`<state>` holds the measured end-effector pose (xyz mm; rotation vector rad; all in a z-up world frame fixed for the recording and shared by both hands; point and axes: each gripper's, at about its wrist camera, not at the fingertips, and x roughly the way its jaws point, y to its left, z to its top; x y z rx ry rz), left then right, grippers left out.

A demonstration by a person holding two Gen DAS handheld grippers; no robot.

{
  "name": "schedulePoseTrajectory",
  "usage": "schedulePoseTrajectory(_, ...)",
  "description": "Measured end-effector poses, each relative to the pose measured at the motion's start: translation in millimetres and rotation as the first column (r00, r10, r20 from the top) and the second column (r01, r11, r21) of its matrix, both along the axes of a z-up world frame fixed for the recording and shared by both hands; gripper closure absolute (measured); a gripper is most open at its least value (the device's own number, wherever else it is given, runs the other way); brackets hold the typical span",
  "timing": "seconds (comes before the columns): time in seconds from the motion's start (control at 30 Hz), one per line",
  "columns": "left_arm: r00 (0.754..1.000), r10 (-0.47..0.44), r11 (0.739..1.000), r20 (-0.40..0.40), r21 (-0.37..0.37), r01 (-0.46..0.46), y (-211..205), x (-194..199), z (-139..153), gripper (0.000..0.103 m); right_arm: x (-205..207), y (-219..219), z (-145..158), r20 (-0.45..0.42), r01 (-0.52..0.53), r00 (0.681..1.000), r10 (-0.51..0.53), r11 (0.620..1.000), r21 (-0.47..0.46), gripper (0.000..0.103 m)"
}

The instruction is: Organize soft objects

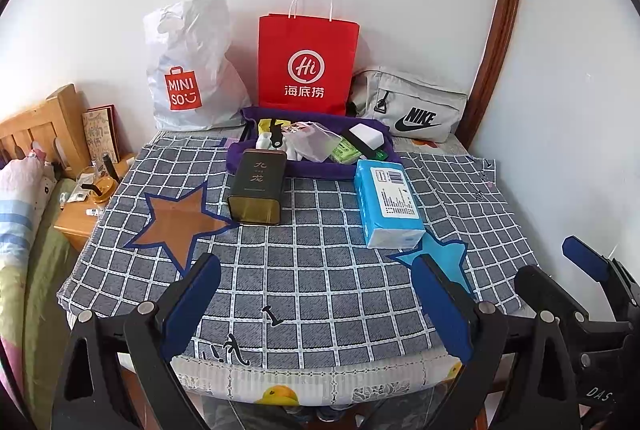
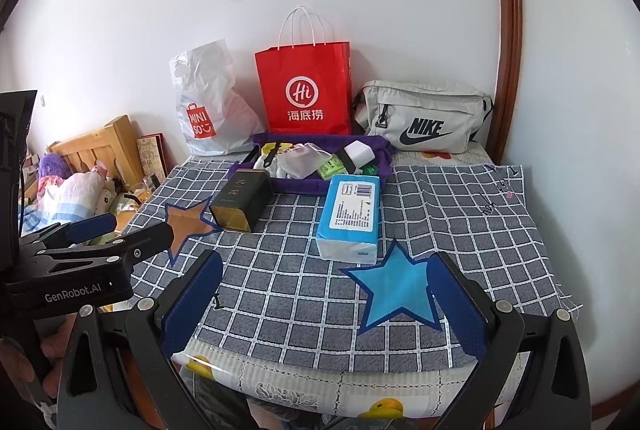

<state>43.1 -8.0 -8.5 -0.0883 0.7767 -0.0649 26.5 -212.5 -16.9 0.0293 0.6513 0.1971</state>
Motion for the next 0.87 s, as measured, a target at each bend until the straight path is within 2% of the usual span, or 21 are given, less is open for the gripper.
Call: schedulePoseTrajectory(0.87,1.000,0.000,1.000,-0.004,0.007,0.000,6.2,2.2,3.6,0.007,-0.6,1.9,3.2,0.003,-0.001,1.000,0.001,1.000,-0.002,0.002)
